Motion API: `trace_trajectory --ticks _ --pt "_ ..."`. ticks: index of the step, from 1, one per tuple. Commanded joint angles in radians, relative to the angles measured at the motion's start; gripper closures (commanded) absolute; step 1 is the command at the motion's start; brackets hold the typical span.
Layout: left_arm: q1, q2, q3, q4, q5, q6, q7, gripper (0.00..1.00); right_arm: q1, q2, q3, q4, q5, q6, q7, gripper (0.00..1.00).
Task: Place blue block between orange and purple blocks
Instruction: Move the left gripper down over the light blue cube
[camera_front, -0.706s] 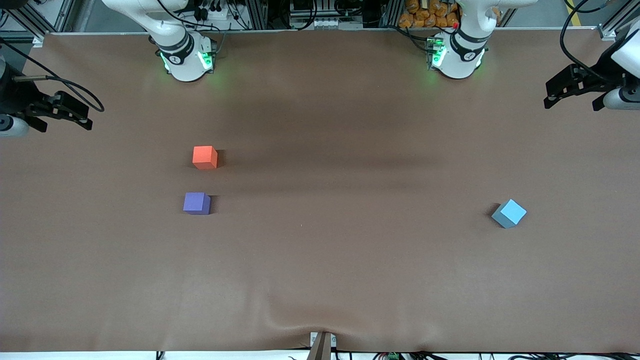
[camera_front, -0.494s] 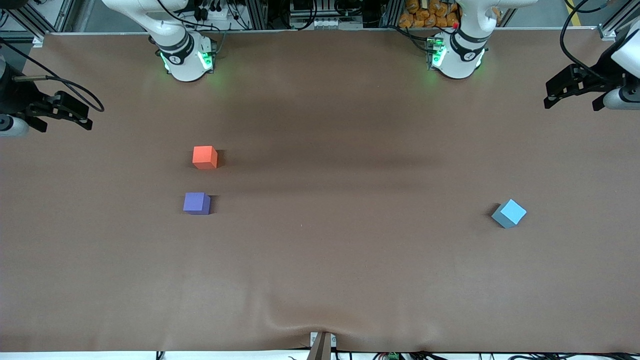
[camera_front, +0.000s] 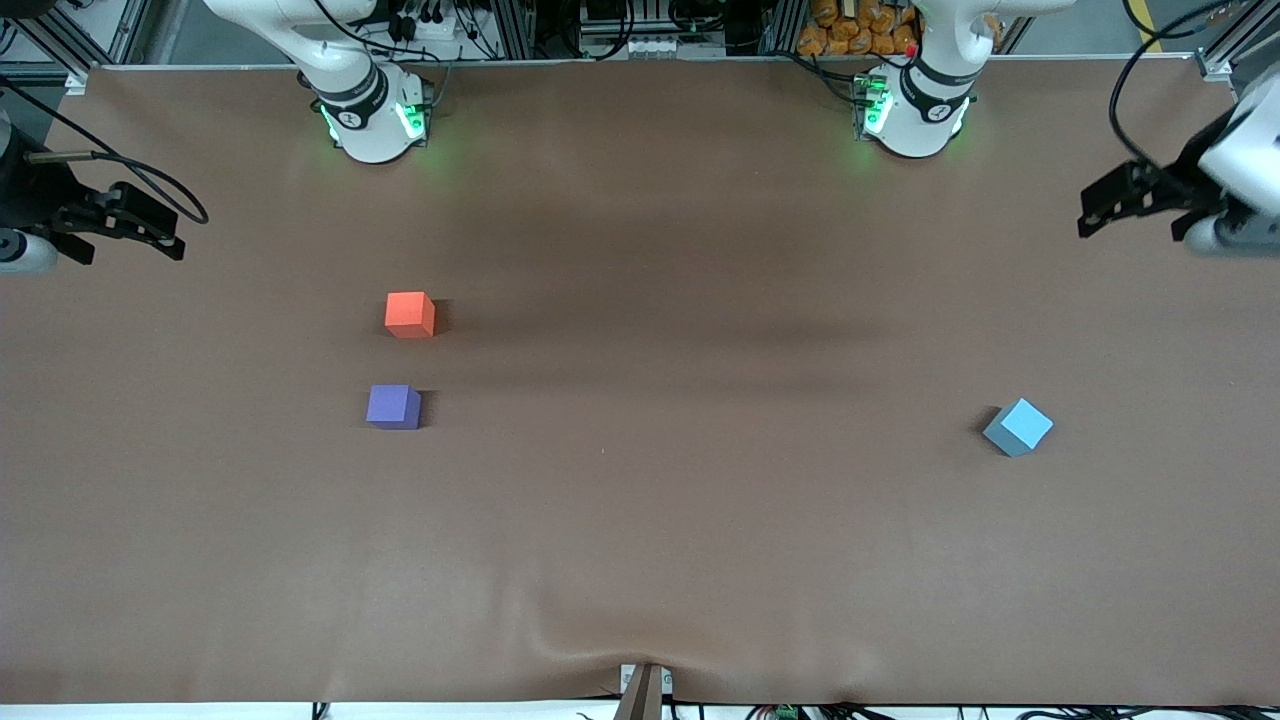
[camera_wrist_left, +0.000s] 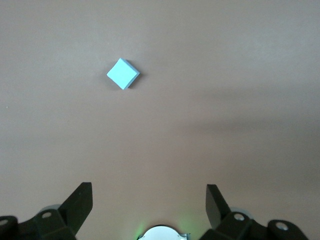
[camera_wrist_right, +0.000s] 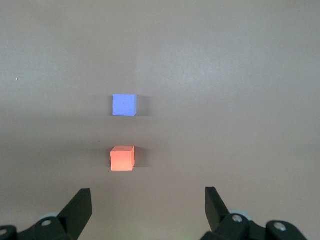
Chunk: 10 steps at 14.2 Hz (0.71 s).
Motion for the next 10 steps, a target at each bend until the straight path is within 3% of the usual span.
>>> trace_trajectory --ticks 1,10 --pt "0.011 0.102 0.0 0.009 0.041 0.038 0.017 0.0 -0.025 -0.029 0.017 -0.025 0.01 0.006 -0.013 0.0" --pt "0.112 0.313 0.0 -0.106 0.031 0.384 -0.024 0.0 -0.027 -0.029 0.017 -0.025 0.012 0.006 -0.011 0.0"
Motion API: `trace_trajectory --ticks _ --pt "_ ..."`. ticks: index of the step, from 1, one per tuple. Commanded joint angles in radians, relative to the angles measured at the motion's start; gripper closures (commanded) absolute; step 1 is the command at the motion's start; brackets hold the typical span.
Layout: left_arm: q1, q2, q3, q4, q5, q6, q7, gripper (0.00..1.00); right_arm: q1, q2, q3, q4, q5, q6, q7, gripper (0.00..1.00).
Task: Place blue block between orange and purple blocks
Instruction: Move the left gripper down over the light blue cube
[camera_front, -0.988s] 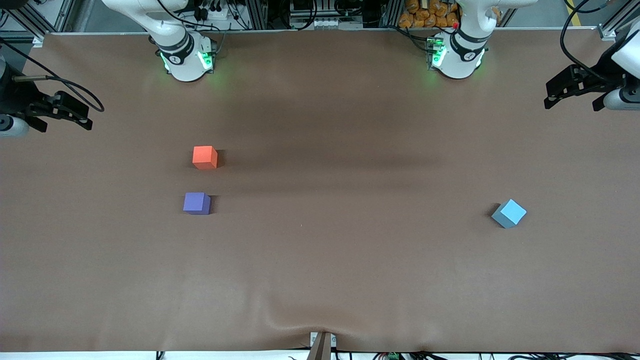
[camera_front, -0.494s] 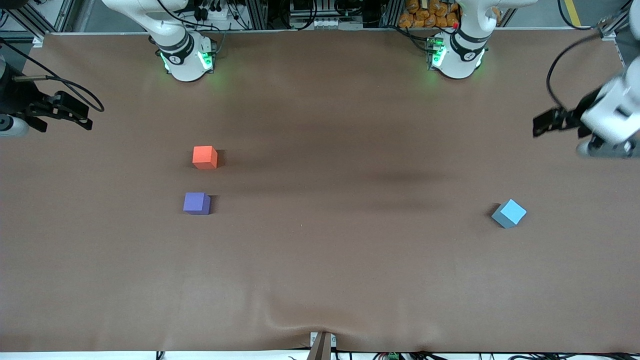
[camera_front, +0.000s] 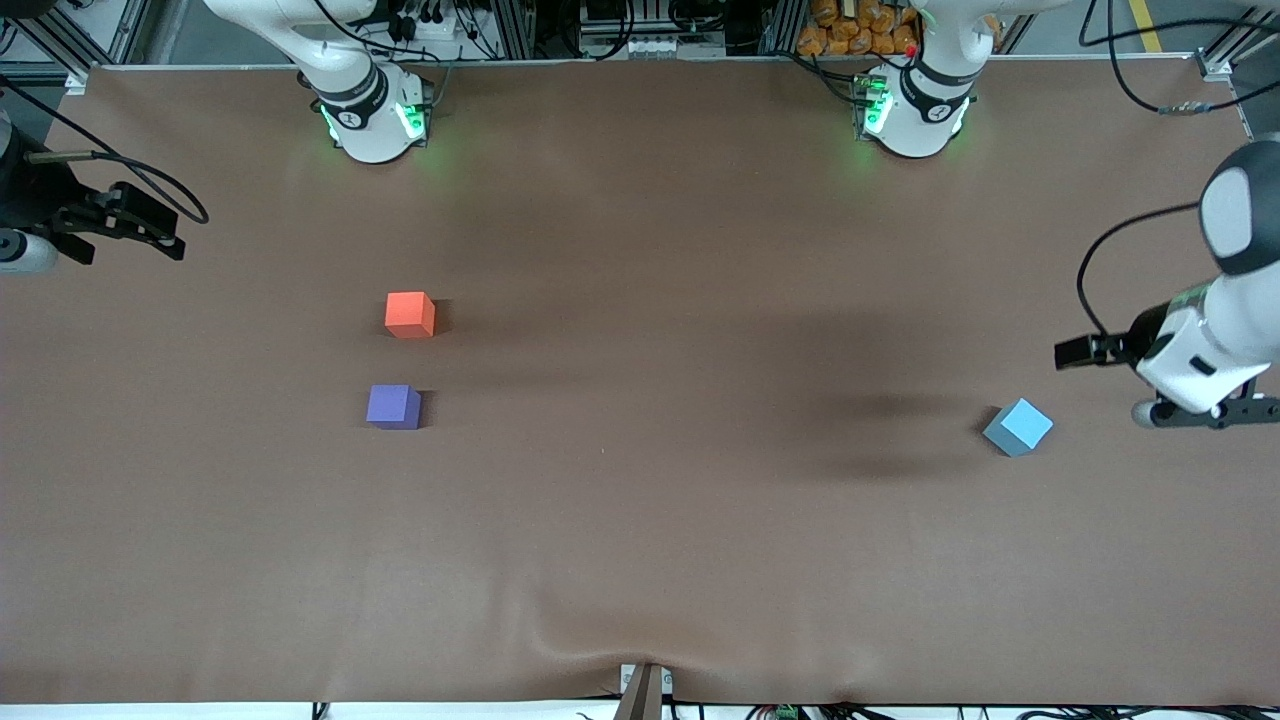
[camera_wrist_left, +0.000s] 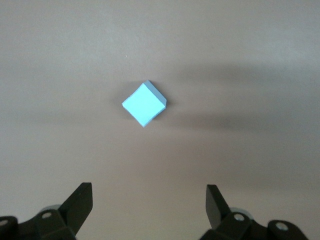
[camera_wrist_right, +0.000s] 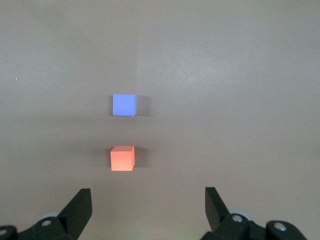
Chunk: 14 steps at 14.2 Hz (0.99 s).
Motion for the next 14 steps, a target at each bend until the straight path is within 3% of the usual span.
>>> trace_trajectory --ticks 1,5,14 --pt "0.01 0.063 -0.004 -0.019 0.009 0.07 -0.067 0.0 -0.027 -0.029 0.017 -0.025 0.012 0.005 -0.011 0.0" --pt "0.023 0.142 -0.004 -0.037 0.012 0.158 -0.225 0.0 -0.027 -0.029 0.017 -0.025 0.013 0.005 -0.011 0.0" --pt "0.101 0.184 -0.005 -0.278 -0.003 0.595 -0.345 0.0 -0.027 -0.029 0.017 -0.025 0.017 0.005 -0.01 0.0"
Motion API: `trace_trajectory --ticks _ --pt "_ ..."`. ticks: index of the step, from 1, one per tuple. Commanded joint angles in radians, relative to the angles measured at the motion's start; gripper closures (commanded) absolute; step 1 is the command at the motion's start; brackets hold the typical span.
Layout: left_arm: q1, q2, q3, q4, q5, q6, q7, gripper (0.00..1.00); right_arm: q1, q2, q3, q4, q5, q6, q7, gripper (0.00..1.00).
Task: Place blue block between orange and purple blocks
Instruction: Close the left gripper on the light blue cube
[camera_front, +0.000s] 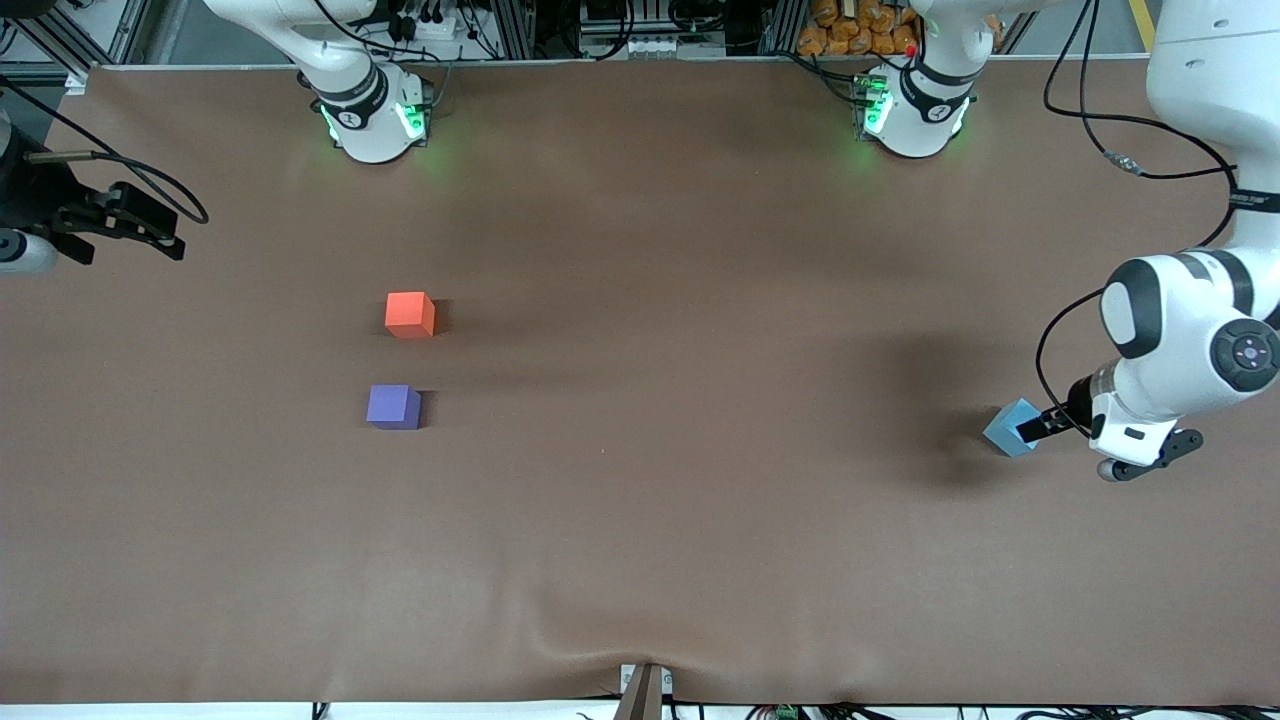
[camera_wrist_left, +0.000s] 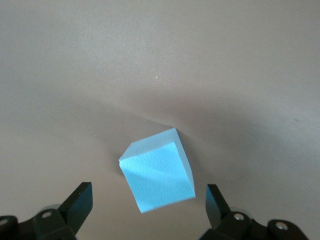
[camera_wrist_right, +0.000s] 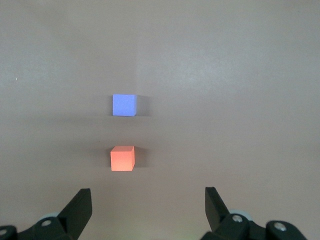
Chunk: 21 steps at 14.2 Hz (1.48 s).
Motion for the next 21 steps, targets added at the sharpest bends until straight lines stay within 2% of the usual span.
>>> trace_trajectory --ticks 1,6,11,14,21 --pt "0.04 0.012 -0.01 -0.049 -0.003 0.089 -0.018 0.0 -0.026 -0.029 0.017 -0.025 0.016 0.005 -0.01 0.0" --pt "0.039 0.051 -0.015 -0.092 -0.052 0.197 -0.02 0.0 -0.026 -0.029 0.017 -0.025 0.016 0.005 -0.01 0.0" --pt "0.044 0.003 -0.015 -0.092 -0.055 0.182 0.002 0.0 -0.026 -0.029 0.017 -0.025 0.016 0.003 -0.01 0.0" --pt "0.042 -0.021 -0.015 -0.078 -0.053 0.116 0.0 0.0 -0.026 -0.029 0.017 -0.025 0.016 0.003 -0.01 0.0" --pt "0.028 0.026 -0.039 -0.081 -0.064 0.132 -0.092 0.0 -0.028 -0.029 0.017 -0.025 0.018 0.003 -0.01 0.0"
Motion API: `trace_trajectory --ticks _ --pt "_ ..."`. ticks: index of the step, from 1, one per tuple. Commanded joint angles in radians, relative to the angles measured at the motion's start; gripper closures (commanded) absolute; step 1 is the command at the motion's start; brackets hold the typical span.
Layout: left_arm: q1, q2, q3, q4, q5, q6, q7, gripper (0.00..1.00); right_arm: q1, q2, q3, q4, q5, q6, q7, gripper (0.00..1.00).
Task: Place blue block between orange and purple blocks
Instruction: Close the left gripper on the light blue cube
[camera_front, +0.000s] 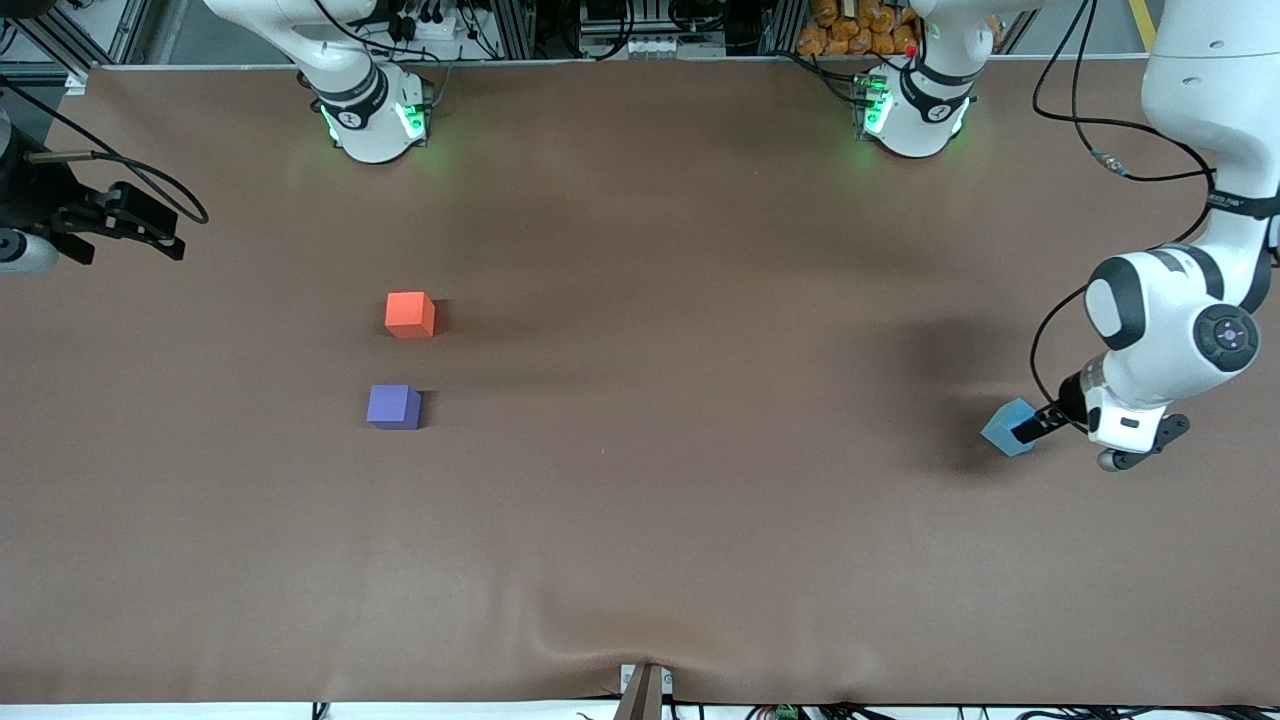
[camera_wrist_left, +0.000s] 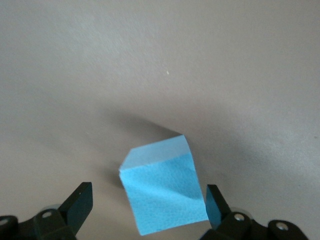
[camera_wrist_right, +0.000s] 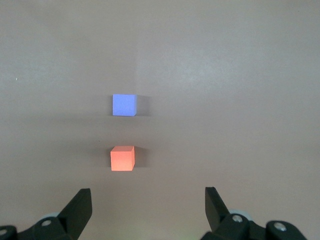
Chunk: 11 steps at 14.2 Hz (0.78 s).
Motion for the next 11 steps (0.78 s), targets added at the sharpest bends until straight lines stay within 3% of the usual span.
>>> trace_trajectory --ticks 1,9,11 --pt "-0.002 0.019 -0.011 -0.001 -0.02 0.016 -0.027 0.0 -0.028 -0.029 0.017 -0.025 0.018 0.003 -0.01 0.0" --pt "0.008 0.029 -0.01 -0.005 -0.018 0.054 -0.018 0.0 -0.028 -0.029 0.015 -0.025 0.018 0.003 -0.01 0.0" --pt "0.006 0.029 -0.008 -0.007 -0.017 0.063 -0.018 0.3 -0.028 -0.029 0.017 -0.025 0.018 0.003 -0.01 0.0"
